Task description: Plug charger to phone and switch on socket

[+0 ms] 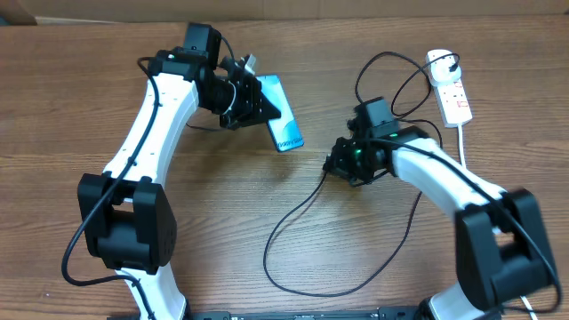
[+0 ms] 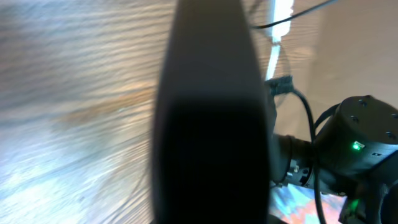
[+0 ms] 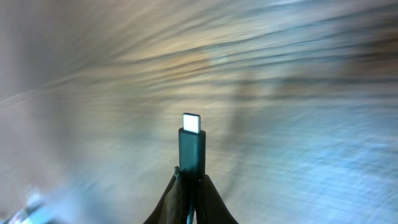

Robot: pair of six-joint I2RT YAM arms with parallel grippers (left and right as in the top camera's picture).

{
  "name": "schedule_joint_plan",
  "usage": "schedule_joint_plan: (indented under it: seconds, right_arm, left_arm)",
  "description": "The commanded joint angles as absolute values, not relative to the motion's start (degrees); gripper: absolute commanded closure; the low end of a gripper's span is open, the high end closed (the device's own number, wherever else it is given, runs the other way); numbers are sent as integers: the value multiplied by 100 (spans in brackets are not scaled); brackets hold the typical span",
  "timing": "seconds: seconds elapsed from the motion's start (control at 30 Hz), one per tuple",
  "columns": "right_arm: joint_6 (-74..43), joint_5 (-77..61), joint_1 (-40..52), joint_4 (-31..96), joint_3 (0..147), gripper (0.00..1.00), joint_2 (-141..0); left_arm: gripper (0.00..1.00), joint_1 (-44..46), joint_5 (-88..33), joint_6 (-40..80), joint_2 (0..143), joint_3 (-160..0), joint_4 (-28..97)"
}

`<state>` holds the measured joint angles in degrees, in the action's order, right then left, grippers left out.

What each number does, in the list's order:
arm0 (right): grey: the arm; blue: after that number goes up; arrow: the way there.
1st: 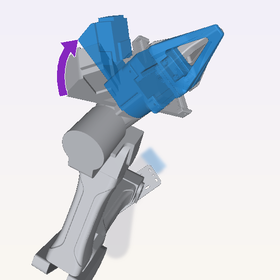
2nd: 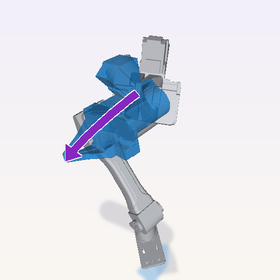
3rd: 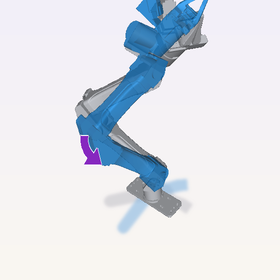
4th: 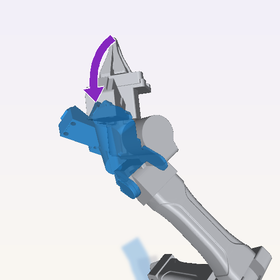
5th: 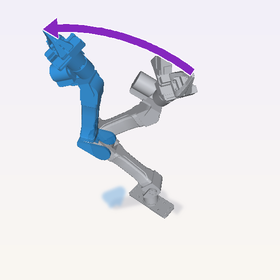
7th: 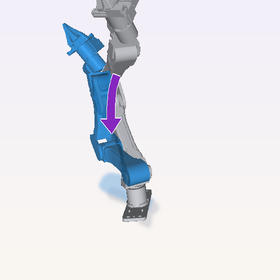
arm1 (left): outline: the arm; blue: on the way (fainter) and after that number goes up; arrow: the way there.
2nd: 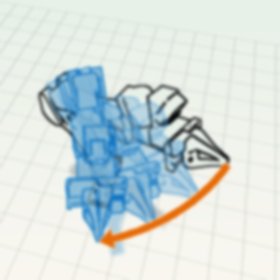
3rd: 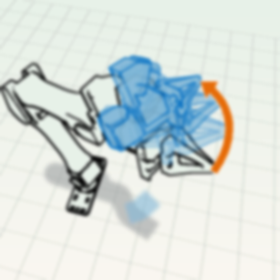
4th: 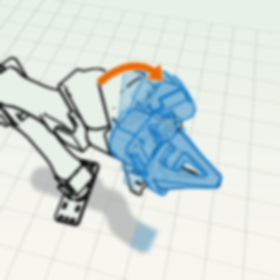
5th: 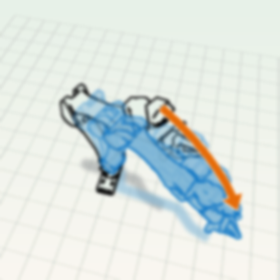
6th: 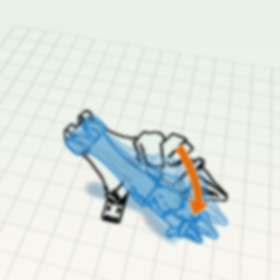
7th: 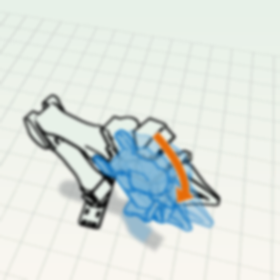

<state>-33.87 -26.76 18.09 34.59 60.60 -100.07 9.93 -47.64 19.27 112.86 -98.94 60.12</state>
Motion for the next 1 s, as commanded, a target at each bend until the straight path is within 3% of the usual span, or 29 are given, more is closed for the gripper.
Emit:
schedule_joint_plan:
  seconds: [0.0,0.3,0.7,0.97]
  right_arm:
    - [-2331,-4460,1577,3638,6163,96,-9504]
    - [-523,-7310,1549,4344,6156,96,-9428]
    - [-526,-8479,1546,4147,6158,96,-9428]
    - [-711,-7808,1546,4147,6160,96,-9249]
  left_arm:
    - [96,711,-6158,1793,11281,-9972,5765]
    - [96,408,-7625,1791,11281,-9972,5581]
    - [96,412,-8488,1752,11281,-9972,5586]
    - [96,408,-7977,1780,11281,-9972,5747]
